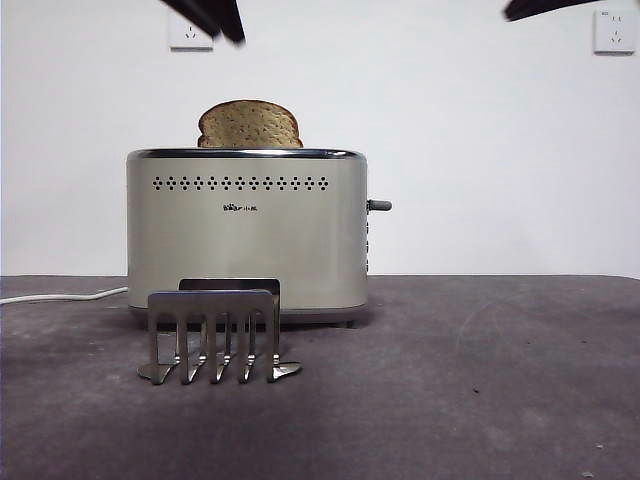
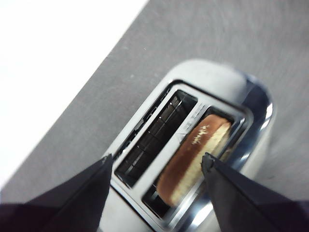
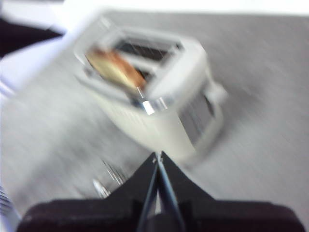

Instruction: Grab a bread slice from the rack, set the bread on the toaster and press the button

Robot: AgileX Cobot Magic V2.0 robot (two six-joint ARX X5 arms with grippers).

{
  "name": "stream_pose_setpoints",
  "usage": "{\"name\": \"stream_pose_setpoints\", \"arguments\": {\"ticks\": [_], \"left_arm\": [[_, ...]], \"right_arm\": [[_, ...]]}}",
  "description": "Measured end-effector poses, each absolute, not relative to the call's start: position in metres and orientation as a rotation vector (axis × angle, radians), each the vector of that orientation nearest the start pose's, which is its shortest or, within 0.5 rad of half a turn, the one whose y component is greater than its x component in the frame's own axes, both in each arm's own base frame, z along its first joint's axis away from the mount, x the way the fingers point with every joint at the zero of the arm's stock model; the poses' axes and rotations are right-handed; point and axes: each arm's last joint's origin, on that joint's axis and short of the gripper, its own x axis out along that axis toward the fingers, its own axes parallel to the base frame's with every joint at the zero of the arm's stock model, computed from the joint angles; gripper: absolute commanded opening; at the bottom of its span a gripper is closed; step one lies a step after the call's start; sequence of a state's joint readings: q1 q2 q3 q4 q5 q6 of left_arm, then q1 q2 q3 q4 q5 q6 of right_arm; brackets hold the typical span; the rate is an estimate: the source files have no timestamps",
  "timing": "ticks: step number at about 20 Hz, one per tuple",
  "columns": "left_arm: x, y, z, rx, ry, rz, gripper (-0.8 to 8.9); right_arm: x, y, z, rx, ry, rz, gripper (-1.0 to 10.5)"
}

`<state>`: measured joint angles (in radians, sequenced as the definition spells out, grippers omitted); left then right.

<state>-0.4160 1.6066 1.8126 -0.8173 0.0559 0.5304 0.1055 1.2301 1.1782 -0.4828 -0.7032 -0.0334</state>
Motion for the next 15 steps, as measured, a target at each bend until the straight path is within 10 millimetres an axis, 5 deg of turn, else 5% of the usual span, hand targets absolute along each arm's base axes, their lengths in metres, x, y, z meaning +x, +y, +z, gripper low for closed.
{"name": "stream_pose_setpoints", "arguments": {"ticks": [6, 15], "left_arm": [[0.233, -0.108, 0.463, 0.315, 0.511, -0.651, 3.18], [0.173, -0.086, 0.49, 0.226, 0.443, -0.741, 3.16]], "right_arm": [[0.326, 0.062, 0.32, 0.353, 0.471, 0.853, -0.1], [0.39, 0.09, 0.277, 0.452, 0.599, 0.861, -0.1]]}}
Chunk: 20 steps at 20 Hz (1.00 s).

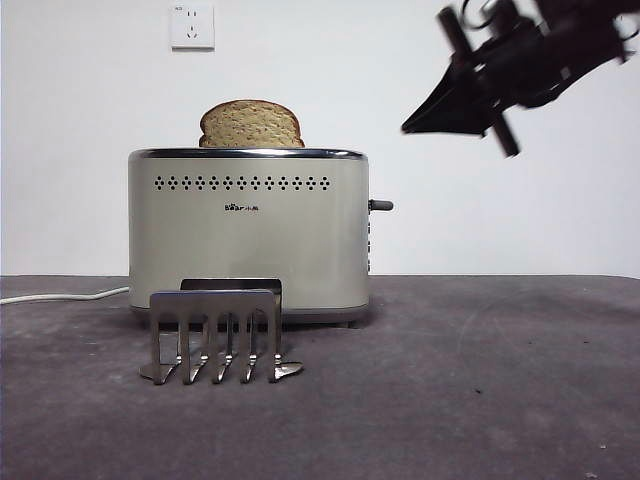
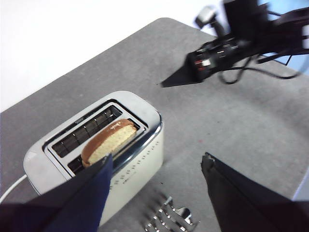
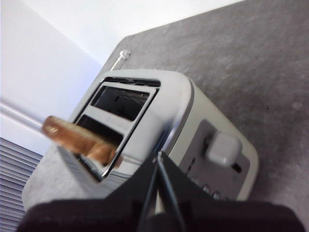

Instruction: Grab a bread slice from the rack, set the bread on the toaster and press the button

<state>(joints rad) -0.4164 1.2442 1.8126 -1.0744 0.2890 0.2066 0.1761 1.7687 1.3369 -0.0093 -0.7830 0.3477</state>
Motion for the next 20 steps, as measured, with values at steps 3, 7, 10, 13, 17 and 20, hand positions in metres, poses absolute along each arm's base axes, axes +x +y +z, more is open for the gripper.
{"name": "stream_pose_setpoints", "arguments": {"ticks": [3, 7, 10, 13, 17, 20], "left_arm": [[0.164, -0.082, 0.492, 0.216, 0.442, -0.741, 3.16], [0.158, -0.079, 0.494, 0.209, 0.439, -0.739, 3.15], [0.157, -0.078, 0.494, 0.209, 0.441, -0.739, 3.15], [0.157, -0.078, 0.493, 0.209, 0.446, -0.739, 3.15], [0.157, -0.078, 0.493, 0.209, 0.446, -0.739, 3.15], [0.157, -0.078, 0.493, 0.209, 0.447, -0.739, 3.15]], "right_arm": [[0.405, 0.099, 0.269, 0.454, 0.612, 0.871, -0.1], [0.417, 0.106, 0.253, 0.452, 0.642, 0.831, -0.1], [0.422, 0.109, 0.239, 0.454, 0.674, 0.814, -0.1], [0.425, 0.111, 0.23, 0.453, 0.692, 0.793, -0.1], [0.429, 0.113, 0.218, 0.444, 0.704, 0.771, -0.1], [0.431, 0.113, 0.213, 0.437, 0.702, 0.774, -0.1]]}}
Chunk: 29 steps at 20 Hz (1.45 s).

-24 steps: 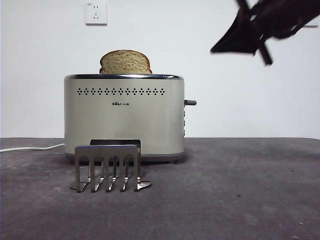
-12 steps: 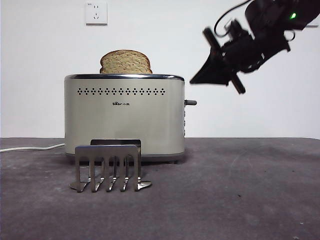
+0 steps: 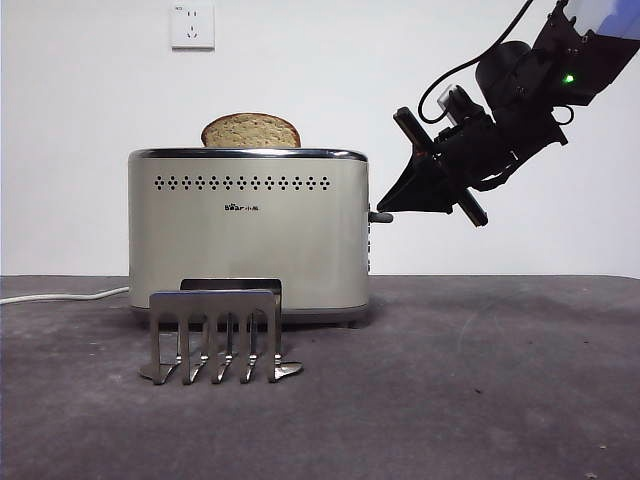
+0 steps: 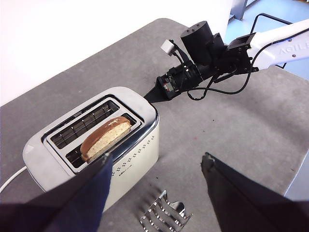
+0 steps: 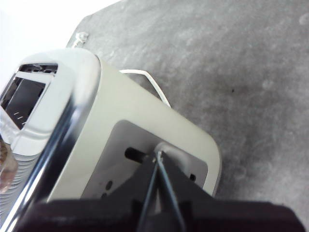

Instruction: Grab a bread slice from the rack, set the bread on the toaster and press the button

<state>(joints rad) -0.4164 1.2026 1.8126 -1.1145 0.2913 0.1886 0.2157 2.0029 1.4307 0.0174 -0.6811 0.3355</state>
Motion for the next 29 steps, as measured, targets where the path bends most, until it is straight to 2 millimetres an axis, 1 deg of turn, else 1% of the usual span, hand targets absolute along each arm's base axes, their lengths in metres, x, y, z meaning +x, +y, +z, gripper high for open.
{"name": "stream_pose_setpoints", "arguments": {"ticks": [4, 5, 8, 9, 15, 29], "left_arm": [[0.157, -0.078, 0.493, 0.209, 0.448, -0.739, 3.15], [0.157, -0.078, 0.493, 0.209, 0.448, -0.739, 3.15], [0.157, -0.078, 0.493, 0.209, 0.448, -0.739, 3.15], [0.157, -0.078, 0.493, 0.209, 0.449, -0.739, 3.15], [0.157, -0.078, 0.493, 0.21, 0.449, -0.739, 3.15], [0.156, -0.078, 0.492, 0.21, 0.459, -0.739, 3.15]], "right_arm": [[0.435, 0.114, 0.21, 0.432, 0.699, 0.781, -0.1], [0.436, 0.114, 0.205, 0.434, 0.713, 0.777, -0.1], [0.438, 0.115, 0.183, 0.431, 0.792, 0.764, -0.1], [0.437, 0.115, 0.182, 0.422, 0.796, 0.766, -0.1], [0.437, 0.116, 0.182, 0.392, 0.794, 0.763, -0.1], [0.437, 0.116, 0.182, 0.391, 0.792, 0.763, -0.1]]}}
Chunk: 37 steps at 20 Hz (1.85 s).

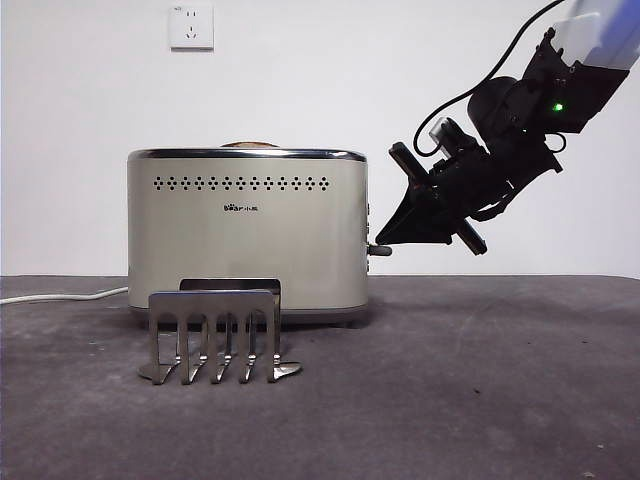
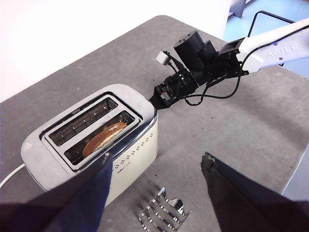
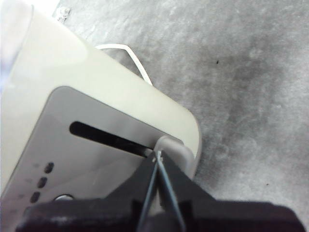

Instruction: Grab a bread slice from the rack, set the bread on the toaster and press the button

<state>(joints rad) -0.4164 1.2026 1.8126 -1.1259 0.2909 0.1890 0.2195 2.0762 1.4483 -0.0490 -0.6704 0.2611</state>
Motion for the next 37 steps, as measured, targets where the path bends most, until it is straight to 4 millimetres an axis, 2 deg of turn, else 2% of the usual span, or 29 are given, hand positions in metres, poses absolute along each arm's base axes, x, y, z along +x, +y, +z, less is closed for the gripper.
{"name": "stream_pose_setpoints", "arguments": {"ticks": [4, 6, 8, 11, 13, 15, 21, 26, 31, 35, 36, 37], "left_arm": [[0.156, -0.078, 0.491, 0.211, 0.47, -0.739, 3.15], [0.156, -0.078, 0.491, 0.211, 0.472, -0.739, 3.15], [0.156, -0.078, 0.491, 0.211, 0.473, -0.739, 3.15], [0.155, -0.078, 0.491, 0.211, 0.479, -0.739, 3.15], [0.154, -0.077, 0.489, 0.212, 0.499, -0.74, 3.15], [0.153, -0.077, 0.487, 0.213, 0.528, -0.741, 3.14], [0.15, -0.075, 0.482, 0.216, 0.59, -0.743, 3.14], [0.147, -0.074, 0.478, 0.218, 0.643, -0.744, 3.14], [0.146, -0.074, 0.476, 0.219, 0.673, -0.744, 3.13], [0.146, -0.074, 0.476, 0.219, 0.673, -0.744, 3.04], [0.146, -0.074, 0.476, 0.219, 0.673, -0.744, 2.71], [0.146, -0.074, 0.476, 0.219, 0.673, -0.744, 1.94]], "right_arm": [[0.433, 0.114, 0.195, 0.388, 0.789, 0.75, -0.1], [0.426, 0.111, 0.225, 0.374, 0.726, 0.756, -0.1], [0.412, 0.107, 0.27, 0.354, 0.626, 0.774, -0.1], [0.373, 0.098, 0.336, 0.32, 0.528, 0.794, -0.1], [0.341, 0.091, 0.362, 0.289, 0.548, 0.797, -0.1], [0.307, 0.083, 0.38, 0.248, 0.601, 0.802, -0.1], [0.229, 0.072, 0.406, 0.139, 0.694, 0.85, -0.1], [0.183, 0.062, 0.414, 0.081, 0.755, 0.88, -0.1], [0.155, 0.056, 0.418, 0.046, 0.772, 0.895, -0.1], [0.147, 0.054, 0.421, 0.025, 0.746, 0.903, -0.1], [0.146, 0.053, 0.421, 0.023, 0.745, 0.904, -0.1], [0.147, 0.053, 0.421, 0.022, 0.744, 0.904, -0.1]]}}
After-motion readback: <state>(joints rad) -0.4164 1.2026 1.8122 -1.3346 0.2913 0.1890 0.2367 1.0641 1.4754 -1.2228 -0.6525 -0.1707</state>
